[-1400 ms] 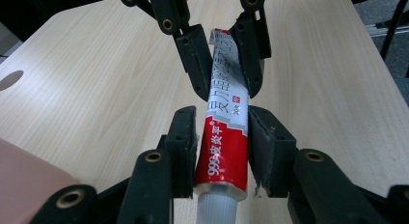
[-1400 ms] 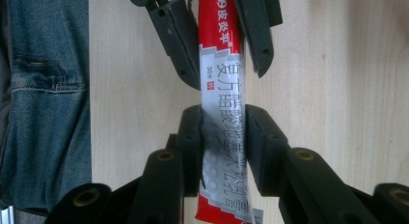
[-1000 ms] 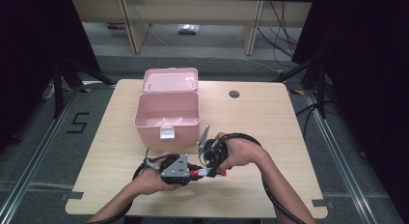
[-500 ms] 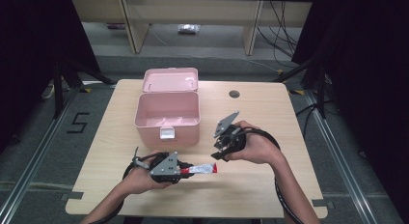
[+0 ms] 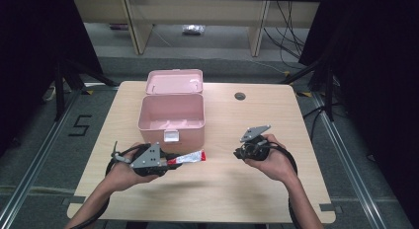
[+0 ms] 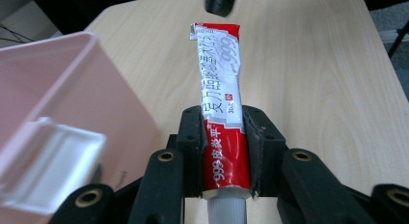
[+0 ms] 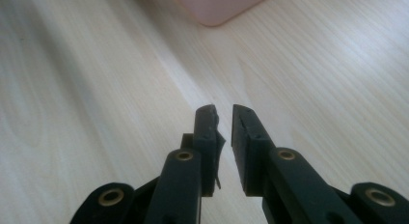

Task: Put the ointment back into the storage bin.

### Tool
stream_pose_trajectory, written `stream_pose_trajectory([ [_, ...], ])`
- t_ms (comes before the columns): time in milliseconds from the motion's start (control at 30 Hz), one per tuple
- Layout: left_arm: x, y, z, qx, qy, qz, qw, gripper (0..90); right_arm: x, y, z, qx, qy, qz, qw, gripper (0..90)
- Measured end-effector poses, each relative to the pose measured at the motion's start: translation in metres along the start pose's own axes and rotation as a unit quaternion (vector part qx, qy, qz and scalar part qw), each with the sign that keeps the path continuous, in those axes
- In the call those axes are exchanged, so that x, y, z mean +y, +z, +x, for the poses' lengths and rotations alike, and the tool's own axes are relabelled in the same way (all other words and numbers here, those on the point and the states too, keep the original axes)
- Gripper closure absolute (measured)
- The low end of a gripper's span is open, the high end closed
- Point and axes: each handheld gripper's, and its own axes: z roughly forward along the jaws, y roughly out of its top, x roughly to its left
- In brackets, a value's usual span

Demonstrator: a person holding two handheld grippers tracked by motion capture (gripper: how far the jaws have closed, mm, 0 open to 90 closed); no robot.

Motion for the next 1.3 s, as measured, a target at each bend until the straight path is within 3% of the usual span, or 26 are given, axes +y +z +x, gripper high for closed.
stream_pose_trajectory([
  [100,0.003,-0.008,0.007,0.011,-0.005,-0.007,0.9999,70.7,-0.008,0.003,0.000,-0.012,0.010,-0.017,0.9997,81.4],
  [133,0.005,-0.011,0.010,0.017,-0.004,-0.010,0.9998,70.7,-0.011,0.002,-0.001,-0.018,0.005,-0.012,0.9998,81.4],
  [267,0.009,-0.021,0.019,0.032,-0.002,-0.015,0.9994,70.6,-0.026,0.000,-0.001,-0.037,0.045,-0.034,0.9977,80.9],
  [300,0.010,-0.023,0.022,0.036,-0.004,-0.018,0.9992,70.6,-0.026,0.000,-0.001,-0.037,0.045,-0.034,0.9977,80.9],
  [333,0.011,-0.025,0.025,0.040,-0.004,-0.019,0.9990,70.7,-0.029,-0.001,0.001,-0.049,0.069,-0.034,0.9958,80.4],
  [433,0.013,-0.030,0.032,0.048,-0.005,-0.023,0.9985,70.7,-0.039,-0.005,-0.002,-0.057,0.078,-0.041,0.9945,79.7],
  [467,0.015,-0.033,0.036,0.053,-0.004,-0.022,0.9983,70.7,-0.045,-0.007,-0.002,-0.062,0.103,-0.046,0.9917,79.6],
  [700,0.019,-0.042,0.044,0.066,-0.003,-0.028,0.9974,70.6,-0.057,-0.011,-0.005,-0.073,0.113,-0.060,0.9891,78.9],
  [733,0.019,-0.043,0.045,0.067,-0.003,-0.030,0.9973,70.7,-0.058,-0.011,-0.003,-0.076,0.131,-0.065,0.9863,78.9],
  [800,0.020,-0.046,0.047,0.072,-0.004,-0.033,0.9968,70.6,-0.058,-0.012,-0.002,-0.075,0.141,-0.065,0.9850,78.7],
  [867,0.020,-0.047,0.050,0.076,-0.006,-0.035,0.9965,70.7,-0.061,-0.011,-0.005,-0.079,0.129,-0.075,0.9856,78.2],
  [933,0.021,-0.049,0.054,0.082,-0.007,-0.032,0.9961,70.6,-0.061,-0.011,-0.004,-0.080,0.137,-0.079,0.9842,78.2],
  [967,0.021,-0.049,0.056,0.083,-0.008,-0.034,0.9959,70.6,-0.062,-0.010,-0.008,-0.086,0.116,-0.086,0.9858,78.2],
  [1033,0.022,-0.051,0.059,0.088,-0.009,-0.032,0.9956,70.6,-0.063,-0.010,-0.008,-0.091,0.122,-0.088,0.9844,77.8],
  [1067,0.023,-0.052,0.061,0.089,-0.009,-0.031,0.9955,70.6,-0.063,-0.009,-0.006,-0.089,0.138,-0.085,0.9827,77.8],
  [1133,0.025,-0.053,0.067,0.092,-0.010,-0.029,0.9953,70.6,-0.066,-0.008,-0.009,-0.096,0.118,-0.088,0.9844,77.5],
  [1200,0.026,-0.054,0.073,0.094,-0.011,-0.026,0.9952,70.6,-0.066,-0.007,-0.007,-0.090,0.138,-0.085,0.9826,77.4],
  [1300,0.029,-0.053,0.081,0.094,-0.012,-0.022,0.9953,70.6,-0.069,-0.007,-0.010,-0.095,0.129,-0.089,0.9830,77.3],
])
